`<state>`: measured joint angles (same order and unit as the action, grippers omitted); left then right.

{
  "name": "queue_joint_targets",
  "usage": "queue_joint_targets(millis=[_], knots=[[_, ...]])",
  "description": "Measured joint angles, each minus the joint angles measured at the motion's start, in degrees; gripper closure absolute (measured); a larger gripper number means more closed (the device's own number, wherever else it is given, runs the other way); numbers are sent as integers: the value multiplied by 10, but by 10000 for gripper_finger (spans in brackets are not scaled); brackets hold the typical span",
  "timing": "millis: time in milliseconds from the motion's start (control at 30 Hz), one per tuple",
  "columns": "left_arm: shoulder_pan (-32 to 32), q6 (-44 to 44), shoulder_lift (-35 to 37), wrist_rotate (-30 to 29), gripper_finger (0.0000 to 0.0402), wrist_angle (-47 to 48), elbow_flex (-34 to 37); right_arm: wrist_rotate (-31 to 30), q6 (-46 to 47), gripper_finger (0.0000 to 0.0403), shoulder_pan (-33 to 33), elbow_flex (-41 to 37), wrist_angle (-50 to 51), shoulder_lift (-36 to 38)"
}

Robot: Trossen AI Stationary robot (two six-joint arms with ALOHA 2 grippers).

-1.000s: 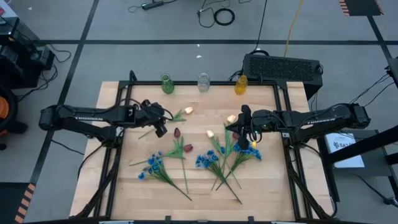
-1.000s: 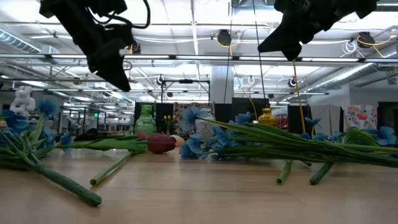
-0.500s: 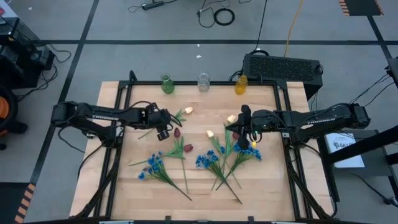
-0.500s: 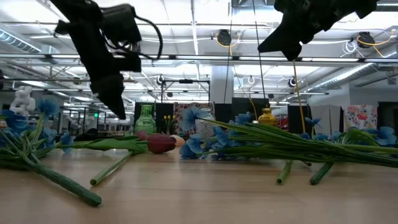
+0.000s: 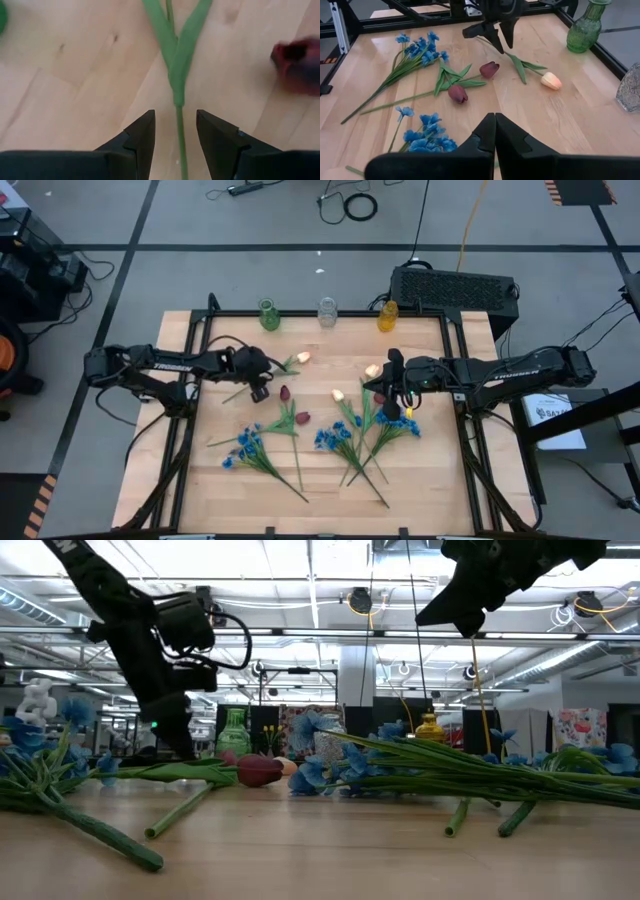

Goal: Sort flowers into vase by color
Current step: Put the left yellow tulip into the orange vase

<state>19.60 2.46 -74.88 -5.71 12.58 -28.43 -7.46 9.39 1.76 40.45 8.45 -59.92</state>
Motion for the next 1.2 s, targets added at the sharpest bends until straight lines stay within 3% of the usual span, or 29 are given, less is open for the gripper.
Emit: queue_joint_targets(millis=[300, 1200], knots=[[17, -19, 0, 26, 251, -9, 8, 0, -5, 403, 0, 0, 8, 0], [18, -35, 1, 16, 253, -38, 44, 0, 3, 403, 0, 0, 3, 0]])
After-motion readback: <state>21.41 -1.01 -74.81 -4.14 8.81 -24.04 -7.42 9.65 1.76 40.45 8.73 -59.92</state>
